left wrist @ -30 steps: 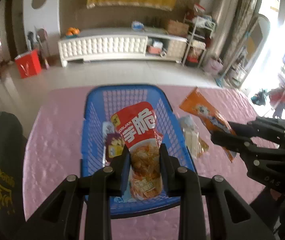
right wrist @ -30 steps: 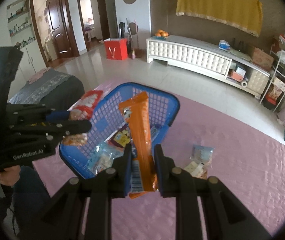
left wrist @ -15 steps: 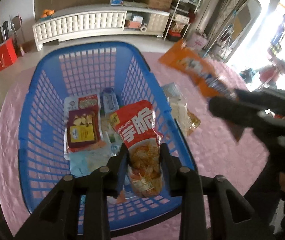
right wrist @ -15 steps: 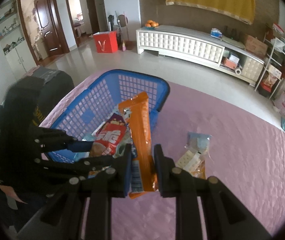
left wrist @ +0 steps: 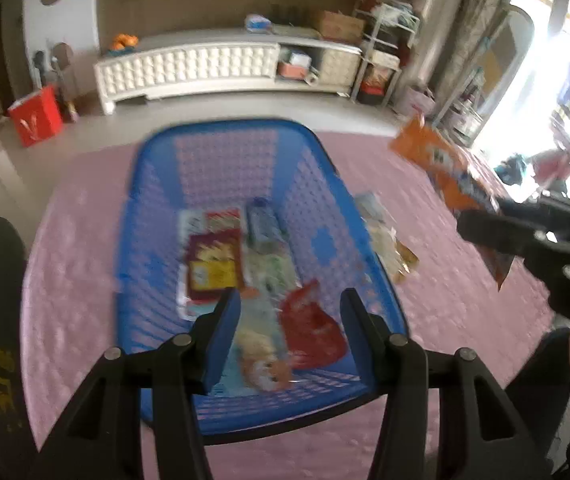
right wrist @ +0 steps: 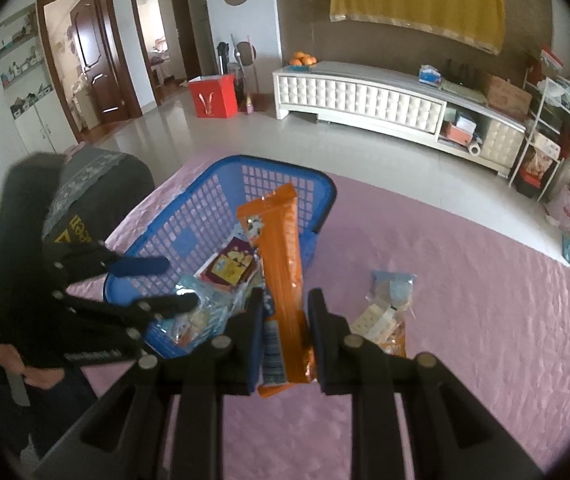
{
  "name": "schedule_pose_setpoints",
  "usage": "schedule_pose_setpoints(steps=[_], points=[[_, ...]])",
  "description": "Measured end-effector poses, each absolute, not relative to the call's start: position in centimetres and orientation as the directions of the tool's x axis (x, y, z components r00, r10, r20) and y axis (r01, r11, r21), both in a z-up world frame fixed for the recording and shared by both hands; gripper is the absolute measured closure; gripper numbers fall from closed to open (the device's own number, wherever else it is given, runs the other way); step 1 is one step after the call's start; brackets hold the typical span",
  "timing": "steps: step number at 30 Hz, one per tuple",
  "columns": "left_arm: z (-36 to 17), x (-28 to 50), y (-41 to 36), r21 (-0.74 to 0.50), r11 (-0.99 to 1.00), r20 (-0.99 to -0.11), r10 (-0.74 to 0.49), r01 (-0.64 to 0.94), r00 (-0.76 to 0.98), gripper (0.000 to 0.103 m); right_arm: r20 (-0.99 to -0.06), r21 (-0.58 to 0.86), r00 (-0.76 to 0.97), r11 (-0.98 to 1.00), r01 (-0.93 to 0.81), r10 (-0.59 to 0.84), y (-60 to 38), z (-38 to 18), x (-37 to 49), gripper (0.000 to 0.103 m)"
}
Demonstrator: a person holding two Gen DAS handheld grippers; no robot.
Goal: Organize snacks
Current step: 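Open the left tool to drop the red bag while the right tool releases the orange bar, then move both open tools toward the remaining cracker packs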
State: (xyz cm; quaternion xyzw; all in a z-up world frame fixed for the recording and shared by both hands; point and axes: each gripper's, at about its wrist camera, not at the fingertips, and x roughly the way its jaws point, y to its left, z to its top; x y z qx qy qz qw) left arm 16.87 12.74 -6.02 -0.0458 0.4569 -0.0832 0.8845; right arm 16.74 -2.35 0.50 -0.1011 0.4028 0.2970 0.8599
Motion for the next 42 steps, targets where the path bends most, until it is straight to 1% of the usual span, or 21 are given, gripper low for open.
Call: schedule_pose_setpoints(steps=[6, 11, 15, 23, 24, 25, 26, 27, 29, 31, 33, 38, 42], points=[[-5.0, 16.6, 15.3, -0.123, 0.991, -0.791, -0.135, 0.062, 0.597, 0.054, -0.805, 0.058, 0.457, 0.816, -0.575, 0.379, 0.6, -0.4, 18.3, 0.077], [-5.9, 17.2, 17.0, -0.114, 0.993, -0.794, -0.106, 0.025, 0.598, 0.054, -0.857, 0.073, 0.398, 0.842, -0.534, 0.327, 2.9, -2.5, 20.4, 0.077], [-6.6, 16.9, 17.8, -0.112, 0.993, -0.795, -0.101, 0.019, 0.597, 0.054, -0.879, 0.029, 0.388, 0.845, -0.534, 0.275, 4.5, -3.8, 20.6, 0.078], [-7.6, 16.7, 18.6, -0.096, 0.995, -0.795, -0.086, 0.015, 0.6, 0.054, -0.902, -0.014, 0.366, 0.832, -0.555, 0.229, 6.4, -4.8, 20.2, 0.077], [-7.5, 16.7, 18.6, -0.102, 0.995, -0.795, -0.09, 0.014, 0.6, 0.054, -0.904, -0.023, 0.367, 0.832, -0.554, 0.219, 6.4, -4.9, 20.0, 0.074], [-7.6, 16.6, 18.7, -0.106, 0.994, -0.794, -0.093, 0.014, 0.601, 0.054, -0.903, -0.029, 0.373, 0.834, -0.551, 0.214, 6.6, -4.9, 20.0, 0.06], [-7.6, 16.6, 18.7, -0.111, 0.994, -0.793, -0.098, 0.015, 0.601, 0.054, -0.897, -0.012, 0.371, 0.827, -0.562, 0.239, 6.6, -4.8, 19.8, 0.05], [-7.5, 16.6, 18.8, -0.112, 0.994, -0.791, -0.099, 0.017, 0.604, 0.054, -0.893, -0.001, 0.371, 0.822, -0.569, 0.256, 6.6, -4.6, 19.5, 0.046], [-7.3, 16.4, 18.6, -0.106, 0.994, -0.789, -0.096, 0.02, 0.606, 0.054, -0.886, -0.005, 0.382, 0.818, -0.575, 0.263, 6.7, -4.3, 19.1, 0.034], [-7.1, 16.3, 18.3, -0.092, 0.995, -0.789, -0.087, 0.022, 0.608, 0.054, -0.869, -0.057, 0.433, 0.821, -0.568, 0.239, 6.5, -3.6, 18.5, 0.021], [-6.9, 16.1, 17.8, -0.078, 0.997, -0.789, -0.078, 0.026, 0.609, 0.054, -0.847, -0.082, 0.472, 0.818, -0.57, 0.244, 5.8, -2.7, 18.0, 0.019], [-5.7, 15.7, 16.1, -0.054, 0.998, -0.784, -0.067, 0.04, 0.617, 0.054, -0.834, -0.043, 0.479, 0.834, -0.551, 0.274, 2.7, -1.3, 17.8, 0.018], [-4.4, 15.2, 13.9, -0.086, 0.994, -0.768, -0.109, 0.068, 0.631, 0.054, -0.813, -0.012, 0.498, 0.847, -0.531, 0.301, -0.7, 0.2, 17.1, 0.018]])
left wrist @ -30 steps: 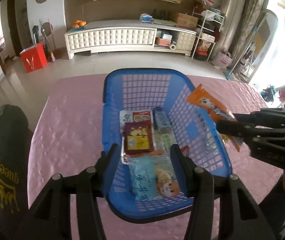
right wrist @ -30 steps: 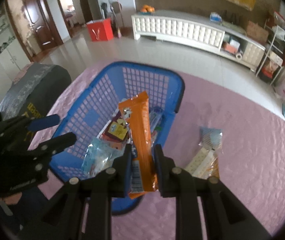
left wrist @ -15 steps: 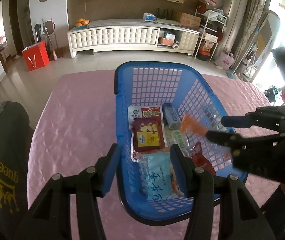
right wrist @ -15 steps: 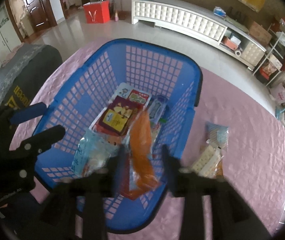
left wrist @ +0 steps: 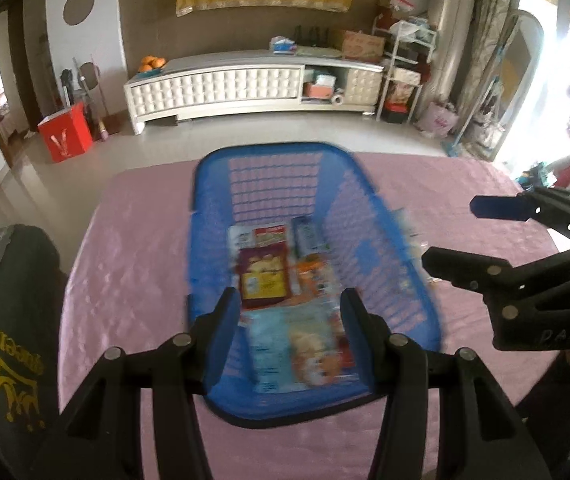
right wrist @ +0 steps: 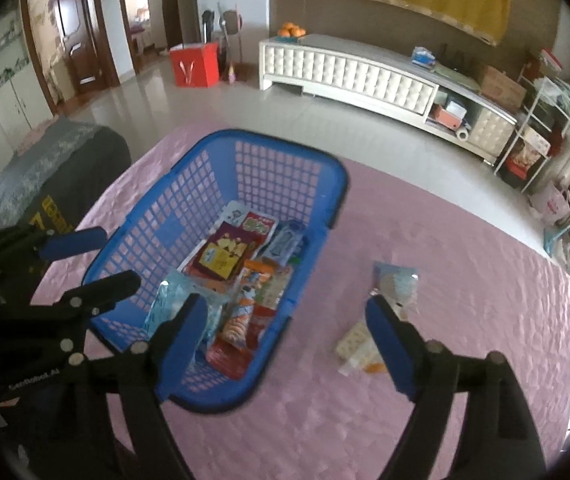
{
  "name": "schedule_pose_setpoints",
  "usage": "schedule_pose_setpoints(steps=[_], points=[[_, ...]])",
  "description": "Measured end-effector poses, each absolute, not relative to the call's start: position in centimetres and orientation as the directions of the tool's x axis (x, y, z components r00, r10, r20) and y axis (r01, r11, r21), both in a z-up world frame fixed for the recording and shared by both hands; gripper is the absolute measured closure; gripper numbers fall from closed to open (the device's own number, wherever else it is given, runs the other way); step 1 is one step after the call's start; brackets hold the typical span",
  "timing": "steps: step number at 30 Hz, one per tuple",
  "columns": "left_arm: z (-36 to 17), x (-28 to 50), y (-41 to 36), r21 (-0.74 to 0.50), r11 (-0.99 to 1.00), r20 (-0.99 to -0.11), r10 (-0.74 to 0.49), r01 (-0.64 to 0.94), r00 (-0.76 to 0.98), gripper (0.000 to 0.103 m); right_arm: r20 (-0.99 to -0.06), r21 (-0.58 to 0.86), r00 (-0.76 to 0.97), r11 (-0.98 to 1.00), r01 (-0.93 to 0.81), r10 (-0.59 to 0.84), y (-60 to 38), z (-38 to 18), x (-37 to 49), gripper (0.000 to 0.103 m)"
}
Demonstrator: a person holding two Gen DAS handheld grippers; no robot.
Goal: Organize snacks
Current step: 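Move both open tools toward the remaining cracker packs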
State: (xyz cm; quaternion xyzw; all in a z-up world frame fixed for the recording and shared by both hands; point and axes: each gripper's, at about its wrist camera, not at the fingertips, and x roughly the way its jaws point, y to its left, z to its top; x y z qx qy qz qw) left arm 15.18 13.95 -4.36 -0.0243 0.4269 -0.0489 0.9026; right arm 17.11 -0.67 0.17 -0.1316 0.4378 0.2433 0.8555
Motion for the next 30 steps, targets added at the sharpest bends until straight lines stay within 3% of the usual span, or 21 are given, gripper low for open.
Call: schedule_pose_setpoints(steps=[5, 15, 30], points=[[-3.3, 14.7, 9.9, -0.061, 0.992, -0.756, -0.12, 0.113, 0.643, 0.053, -0.8, 0.01, 0.515, 0.866, -0.5, 0.307, -4.9, 0.9, 16.8, 0.018], [-2.7, 15.3, 3.0, -0.062, 0.982, -0.747, -0.165, 0.179, 0.644, 0.038, -0.801, 0.06, 0.522, 0.908, -0.416, 0.292, -12.7, 0.2, 17.6, 0.018], [-6.4, 17.8, -6.5, -0.049, 0.957, -0.805, -0.207, 0.285, 0.556, 0.038, -0.807, 0.07, 0.509, 0.905, -0.421, 0.299, -19.8, -3.1, 18.2, 0.018]])
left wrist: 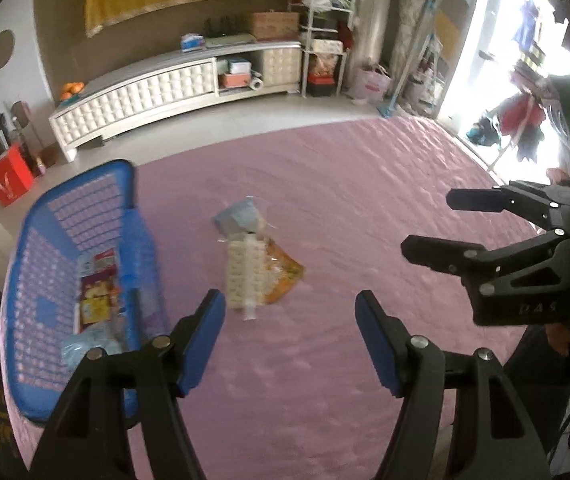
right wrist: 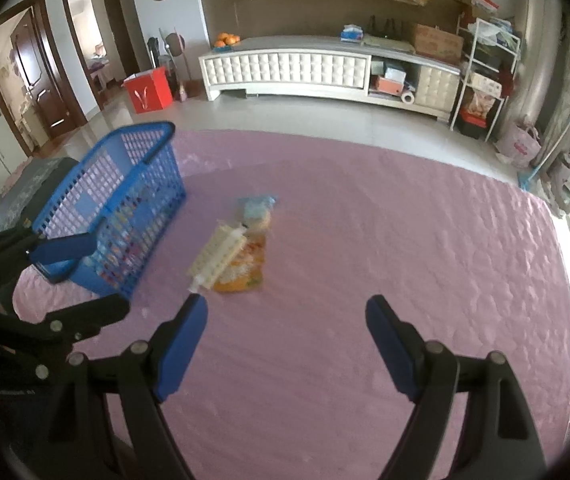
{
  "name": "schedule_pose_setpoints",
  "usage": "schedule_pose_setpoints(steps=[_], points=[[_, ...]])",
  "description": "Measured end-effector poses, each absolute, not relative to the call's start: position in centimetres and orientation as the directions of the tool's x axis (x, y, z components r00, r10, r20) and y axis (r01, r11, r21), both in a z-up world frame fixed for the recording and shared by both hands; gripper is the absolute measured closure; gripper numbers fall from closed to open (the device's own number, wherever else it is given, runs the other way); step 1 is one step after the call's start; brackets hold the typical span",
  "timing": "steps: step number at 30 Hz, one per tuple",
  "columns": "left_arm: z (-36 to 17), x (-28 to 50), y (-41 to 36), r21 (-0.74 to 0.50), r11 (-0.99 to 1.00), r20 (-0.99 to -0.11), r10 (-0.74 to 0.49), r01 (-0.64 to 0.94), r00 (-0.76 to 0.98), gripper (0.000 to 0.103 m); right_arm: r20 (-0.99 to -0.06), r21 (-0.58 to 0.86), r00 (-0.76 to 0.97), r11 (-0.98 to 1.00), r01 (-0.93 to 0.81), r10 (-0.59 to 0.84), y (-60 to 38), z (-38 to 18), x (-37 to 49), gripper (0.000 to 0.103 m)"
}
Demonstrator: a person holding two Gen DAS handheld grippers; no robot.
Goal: Organize snacks
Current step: 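Move both open tools toward the remaining cracker packs, then grasp the white cracker pack with the left tool and carry it over the basket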
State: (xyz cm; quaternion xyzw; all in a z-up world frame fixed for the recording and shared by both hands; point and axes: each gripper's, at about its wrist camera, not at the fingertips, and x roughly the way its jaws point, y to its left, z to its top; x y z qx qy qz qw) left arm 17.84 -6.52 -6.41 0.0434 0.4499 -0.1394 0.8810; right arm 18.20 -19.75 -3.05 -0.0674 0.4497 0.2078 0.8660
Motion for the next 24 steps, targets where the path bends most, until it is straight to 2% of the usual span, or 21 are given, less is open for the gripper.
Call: schedule_pose_setpoints(steps=[11, 18, 24], points=[[-13.0, 22.0, -9.3, 0.019, 0.965, -0.864, -0.116, 0.262, 0.49, 0.038, -0.852, 0.118, 0.448, 0.932, -0.343, 0.272, -22.3, -8.5, 21.1, 0.018], [-16.0, 25.7, -7.0, -0.03, 0.983, -0.878, -0.113, 0.182, 0.466, 0.038, -0.861, 0.116, 0.436, 0.935, -0.336, 0.263, -21.0, -10.7, 24.1, 0.018], [-17.6, 28.0, -5.5, -0.022, 0.986, -0.886, -0.094, 0.162, 0.454, 0.038, -0.865, 0.142, 0.413, 0.929, -0.341, 0.284, -20.4, -12.0, 26.0, 0.018]])
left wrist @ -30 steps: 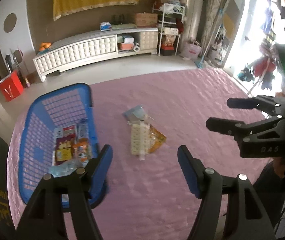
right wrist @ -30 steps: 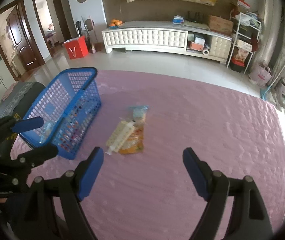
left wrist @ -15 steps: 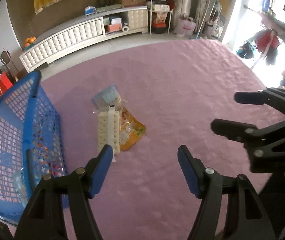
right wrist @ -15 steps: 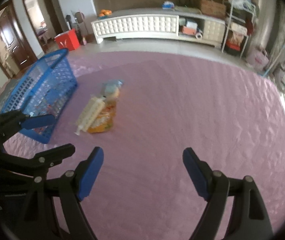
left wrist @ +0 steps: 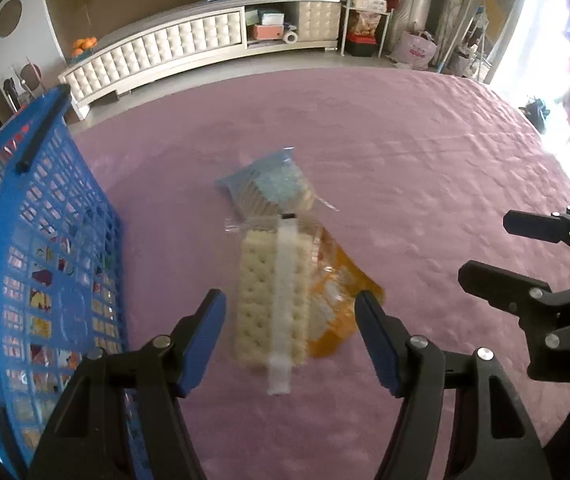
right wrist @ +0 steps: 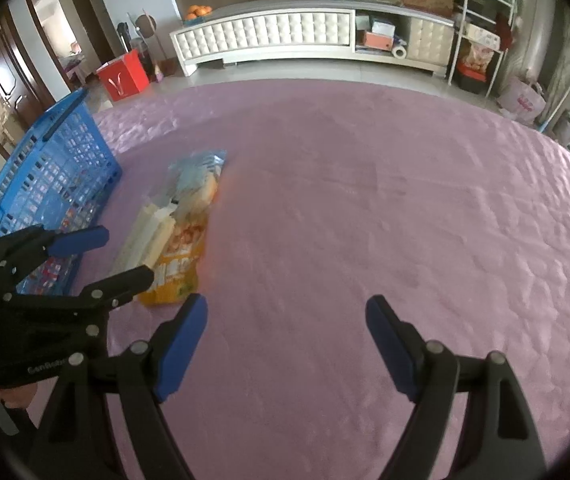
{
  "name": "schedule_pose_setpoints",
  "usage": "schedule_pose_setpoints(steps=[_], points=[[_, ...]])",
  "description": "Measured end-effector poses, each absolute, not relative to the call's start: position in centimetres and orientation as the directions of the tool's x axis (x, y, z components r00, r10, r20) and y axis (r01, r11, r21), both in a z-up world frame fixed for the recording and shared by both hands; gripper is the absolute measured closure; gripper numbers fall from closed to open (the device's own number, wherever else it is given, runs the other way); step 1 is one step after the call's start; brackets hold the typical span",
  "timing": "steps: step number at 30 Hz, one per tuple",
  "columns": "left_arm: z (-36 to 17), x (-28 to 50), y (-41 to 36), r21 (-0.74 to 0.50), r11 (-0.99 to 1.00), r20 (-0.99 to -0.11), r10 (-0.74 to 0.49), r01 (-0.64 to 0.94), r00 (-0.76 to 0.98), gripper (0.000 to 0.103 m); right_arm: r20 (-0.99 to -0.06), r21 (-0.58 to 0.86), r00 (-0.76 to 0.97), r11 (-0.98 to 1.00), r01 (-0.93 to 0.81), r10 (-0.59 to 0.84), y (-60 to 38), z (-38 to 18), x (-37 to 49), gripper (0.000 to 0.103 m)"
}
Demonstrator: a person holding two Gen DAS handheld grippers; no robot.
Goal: Organize snacks
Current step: 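Grasp the white cracker pack with the left tool and carry it over the basket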
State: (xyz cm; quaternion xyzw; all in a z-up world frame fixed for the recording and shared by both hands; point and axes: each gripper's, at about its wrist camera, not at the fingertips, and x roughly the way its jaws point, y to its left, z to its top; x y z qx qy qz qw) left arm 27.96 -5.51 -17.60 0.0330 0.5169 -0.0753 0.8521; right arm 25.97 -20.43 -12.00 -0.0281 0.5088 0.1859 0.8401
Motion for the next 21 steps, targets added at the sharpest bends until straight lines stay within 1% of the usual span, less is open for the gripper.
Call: schedule_pose_setpoints(steps=[1, 4, 6, 7, 9, 11, 14, 17, 21], points=[[-18.0, 28.3, -5.5, -0.021, 0.987, -0.889, -0.092, 0.162, 0.449, 0.039, -0.865, 0.148, 0.411, 0.929, -0.341, 0.288, -20.3, -12.1, 26.2, 0.018], [-18.8, 28.7, -5.0, -0.017, 0.985, -0.9, -0.089, 0.17, 0.426, 0.045, -0.865, 0.162, 0.403, 0.926, -0.342, 0.3, -20.2, -12.5, 26.6, 0.018], [-19.2, 28.9, -4.9, -0.007, 0.984, -0.906, -0.08, 0.176, 0.415, 0.053, -0.865, 0.167, 0.399, 0.924, -0.343, 0.304, -20.2, -12.6, 26.7, 0.018], [-19.3, 28.8, -5.1, 0.002, 0.983, -0.906, -0.077, 0.186, 0.416, 0.054, -0.865, 0.169, 0.398, 0.924, -0.342, 0.305, -20.1, -12.7, 26.7, 0.018], [-19.4, 28.6, -5.4, -0.004, 0.979, -0.906, -0.089, 0.202, 0.414, 0.06, -0.866, 0.174, 0.392, 0.923, -0.345, 0.31, -20.1, -12.6, 26.5, 0.018], [-19.4, 28.5, -5.5, 0.004, 0.98, -0.904, -0.082, 0.2, 0.419, 0.062, -0.868, 0.168, 0.391, 0.923, -0.346, 0.305, -19.6, -12.5, 26.7, 0.018], [-18.7, 27.6, -5.7, -0.01, 0.982, -0.897, -0.091, 0.187, 0.432, 0.063, -0.869, 0.166, 0.393, 0.924, -0.344, 0.302, -19.8, -12.0, 26.4, 0.018], [-17.2, 26.2, -5.7, 0.019, 0.981, -0.869, -0.08, 0.194, 0.488, 0.063, -0.864, 0.169, 0.408, 0.932, -0.319, 0.296, -20.5, -11.2, 26.3, 0.018], [-14.5, 24.2, -5.8, 0.03, 0.982, -0.831, -0.079, 0.187, 0.551, 0.063, -0.854, 0.168, 0.417, 0.924, -0.342, 0.31, -20.3, -9.8, 25.6, 0.018]])
